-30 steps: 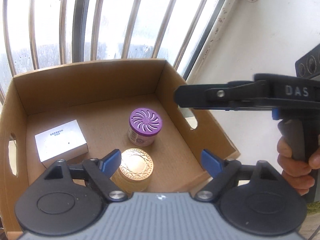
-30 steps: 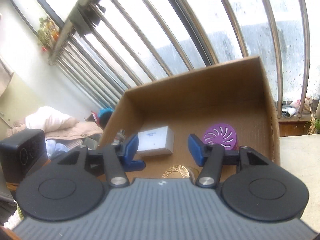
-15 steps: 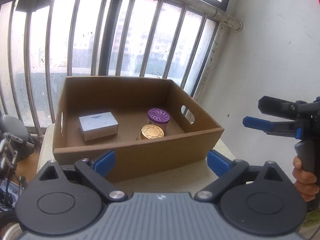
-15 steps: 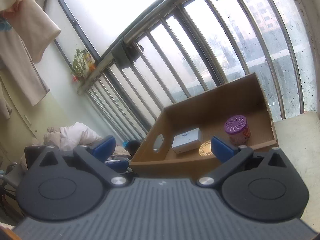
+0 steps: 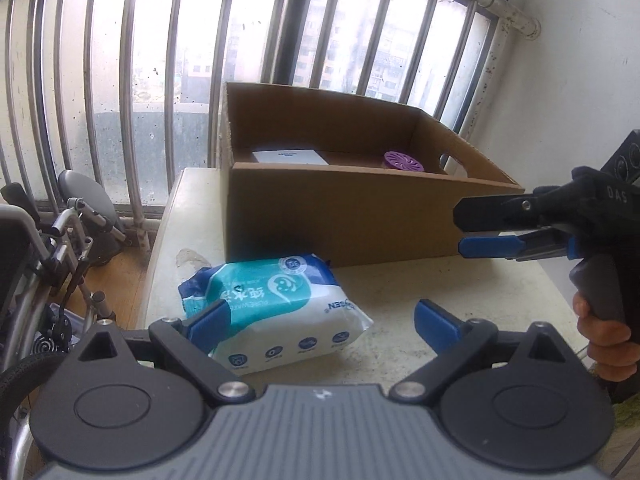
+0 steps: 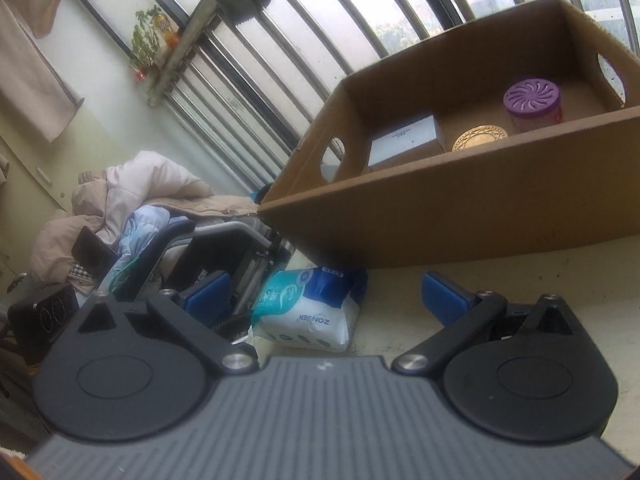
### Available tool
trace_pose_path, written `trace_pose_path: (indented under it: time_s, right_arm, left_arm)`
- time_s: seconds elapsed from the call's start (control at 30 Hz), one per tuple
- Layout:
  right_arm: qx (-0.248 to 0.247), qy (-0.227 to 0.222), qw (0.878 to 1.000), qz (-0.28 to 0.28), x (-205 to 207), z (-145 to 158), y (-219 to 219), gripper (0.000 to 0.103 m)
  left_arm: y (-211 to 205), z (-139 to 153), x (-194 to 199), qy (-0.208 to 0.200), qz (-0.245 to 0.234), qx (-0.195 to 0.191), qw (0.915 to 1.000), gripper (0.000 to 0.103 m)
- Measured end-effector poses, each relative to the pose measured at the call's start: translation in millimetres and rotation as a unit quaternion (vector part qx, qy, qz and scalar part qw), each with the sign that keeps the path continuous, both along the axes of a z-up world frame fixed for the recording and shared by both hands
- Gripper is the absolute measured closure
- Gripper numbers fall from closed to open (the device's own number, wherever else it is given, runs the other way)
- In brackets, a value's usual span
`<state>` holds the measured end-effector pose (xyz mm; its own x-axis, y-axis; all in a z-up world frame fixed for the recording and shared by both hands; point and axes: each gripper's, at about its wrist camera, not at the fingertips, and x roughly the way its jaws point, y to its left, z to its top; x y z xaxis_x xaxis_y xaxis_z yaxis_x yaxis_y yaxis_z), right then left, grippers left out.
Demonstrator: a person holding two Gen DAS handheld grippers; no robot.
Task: Organize objects
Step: 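Withdraw the right gripper and move it to the wet-wipes pack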
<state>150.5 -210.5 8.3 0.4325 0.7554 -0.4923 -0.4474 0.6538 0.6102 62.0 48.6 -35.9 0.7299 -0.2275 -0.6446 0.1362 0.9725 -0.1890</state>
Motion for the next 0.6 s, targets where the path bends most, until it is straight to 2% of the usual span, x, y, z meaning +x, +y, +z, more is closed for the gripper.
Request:
trace_pose_path:
  time_s: [0.13, 0.33, 0.53, 0.6]
  right_arm:
    - [-0.002, 0.035, 0.999, 0.028, 19, -13, 26, 0.001]
    - [0.0, 0.074, 0.995, 0.066, 40, -35, 63, 0.001]
    - [-0.002, 0.11, 0.99, 0.083, 55, -55, 86, 0.001]
    - [-0.001, 0.117, 0.989, 0.088, 59, -59, 92, 0.001]
  left_arm:
    - [15, -4, 2, 0.001, 0.024, -0.002, 0.9997, 0.004]
    - [37, -25, 21, 0.036, 0.043, -0.014, 0.9983, 0.004]
    - [48, -44, 38, 0.059, 0.056, -0.041, 0.9958, 0.003]
    - [53, -47, 41, 0.064, 0.052, -0.064, 0.9945, 0.002]
